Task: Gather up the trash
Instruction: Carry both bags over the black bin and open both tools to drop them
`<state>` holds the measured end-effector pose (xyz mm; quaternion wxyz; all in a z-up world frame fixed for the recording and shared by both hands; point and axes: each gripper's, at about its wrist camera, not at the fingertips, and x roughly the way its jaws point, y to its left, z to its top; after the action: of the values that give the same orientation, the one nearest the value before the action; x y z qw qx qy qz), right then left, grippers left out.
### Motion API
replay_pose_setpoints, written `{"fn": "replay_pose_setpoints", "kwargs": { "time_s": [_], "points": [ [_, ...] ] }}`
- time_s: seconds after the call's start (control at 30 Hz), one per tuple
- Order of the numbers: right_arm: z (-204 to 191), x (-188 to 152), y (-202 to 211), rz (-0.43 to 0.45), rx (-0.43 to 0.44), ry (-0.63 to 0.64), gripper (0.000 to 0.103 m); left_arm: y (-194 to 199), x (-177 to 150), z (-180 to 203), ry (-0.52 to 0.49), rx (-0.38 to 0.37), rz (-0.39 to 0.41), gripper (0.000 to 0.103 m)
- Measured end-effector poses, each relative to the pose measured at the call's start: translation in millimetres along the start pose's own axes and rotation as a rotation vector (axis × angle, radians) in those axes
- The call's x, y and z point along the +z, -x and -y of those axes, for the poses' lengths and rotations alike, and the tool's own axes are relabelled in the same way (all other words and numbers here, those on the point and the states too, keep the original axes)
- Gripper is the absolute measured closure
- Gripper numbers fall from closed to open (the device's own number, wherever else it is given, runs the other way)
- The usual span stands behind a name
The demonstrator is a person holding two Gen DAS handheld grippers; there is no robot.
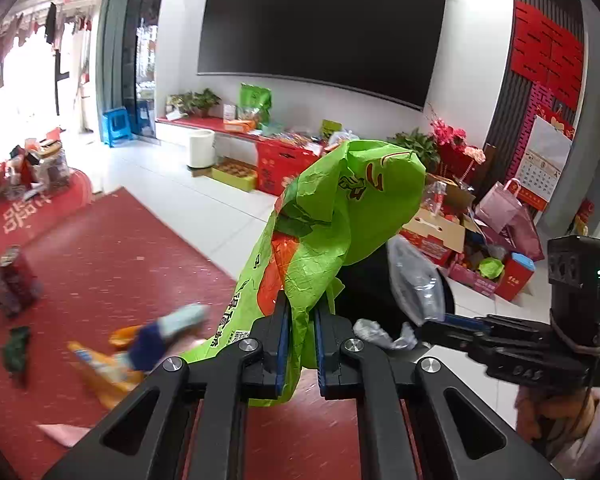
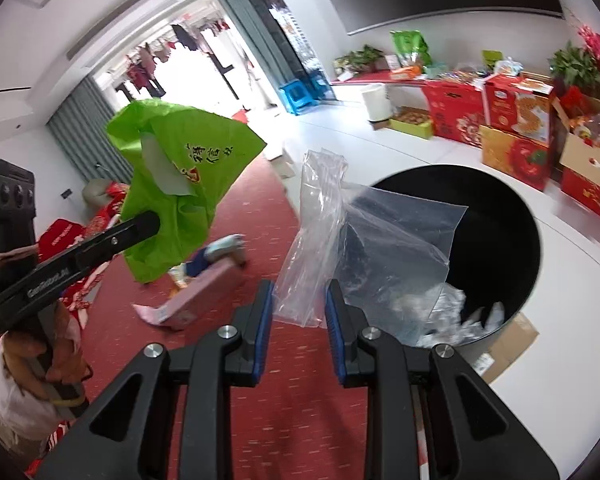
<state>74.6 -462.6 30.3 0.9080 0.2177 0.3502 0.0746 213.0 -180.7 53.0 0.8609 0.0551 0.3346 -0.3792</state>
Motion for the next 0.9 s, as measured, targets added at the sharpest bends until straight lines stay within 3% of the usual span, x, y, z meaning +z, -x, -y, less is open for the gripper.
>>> {"fn": "replay_pose_setpoints", "kwargs": {
  "time_s": [0.3,0.43,0.57,0.9],
  "points": [
    [55,15,-19,-0.048,-0.014,-0.089,0.073,-67,16,37,-0.014,-0.024,-0.067,0.000],
    [67,16,-19,-0.047,-0.003,-0.122,0.061,-84,21,48,-0.027,-0.020,-0.086,0.000],
    [76,6,8,0.015,-0.008,-0.179,0.061,-99,23,62,-0.072,-0.015,-0.111,0.000],
    [67,-46,95,0.195,-0.138,-0.295,0.061,-148,7,123,-0.285,0.049,-0.209,0.000]
  ]
}}
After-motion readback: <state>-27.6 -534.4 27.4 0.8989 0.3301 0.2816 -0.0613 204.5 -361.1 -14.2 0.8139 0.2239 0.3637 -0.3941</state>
